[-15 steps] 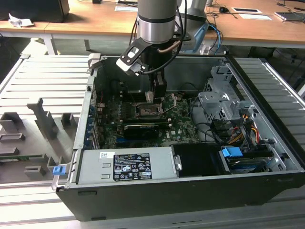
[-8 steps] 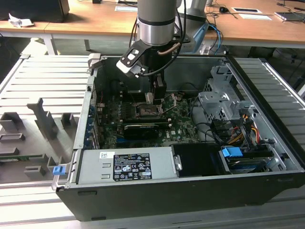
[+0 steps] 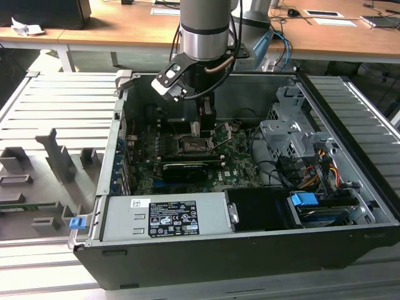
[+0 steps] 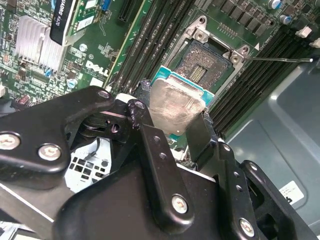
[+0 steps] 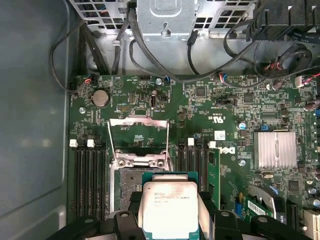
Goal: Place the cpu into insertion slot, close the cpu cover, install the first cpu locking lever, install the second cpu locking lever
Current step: 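Place the cpu into insertion slot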
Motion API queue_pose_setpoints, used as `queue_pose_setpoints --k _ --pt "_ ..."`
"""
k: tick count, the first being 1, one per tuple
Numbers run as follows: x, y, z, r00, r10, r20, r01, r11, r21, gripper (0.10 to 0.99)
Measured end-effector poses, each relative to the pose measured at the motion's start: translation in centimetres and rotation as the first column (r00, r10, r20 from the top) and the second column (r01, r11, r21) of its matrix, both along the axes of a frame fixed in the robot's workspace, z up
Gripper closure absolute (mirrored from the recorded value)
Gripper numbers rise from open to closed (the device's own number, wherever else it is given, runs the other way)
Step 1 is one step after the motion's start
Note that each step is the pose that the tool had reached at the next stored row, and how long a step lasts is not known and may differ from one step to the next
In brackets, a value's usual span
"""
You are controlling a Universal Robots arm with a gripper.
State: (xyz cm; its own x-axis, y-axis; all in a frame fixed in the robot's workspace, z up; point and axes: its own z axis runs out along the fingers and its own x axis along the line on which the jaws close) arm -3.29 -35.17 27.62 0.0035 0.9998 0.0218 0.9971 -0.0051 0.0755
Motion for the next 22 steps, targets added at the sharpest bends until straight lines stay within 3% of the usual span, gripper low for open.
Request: queue_pose_setpoints --k 22 --pt "0.0 0.0 -0.8 1.0 -0.002 -0.0001 0.002 1.0 0.0 0.557"
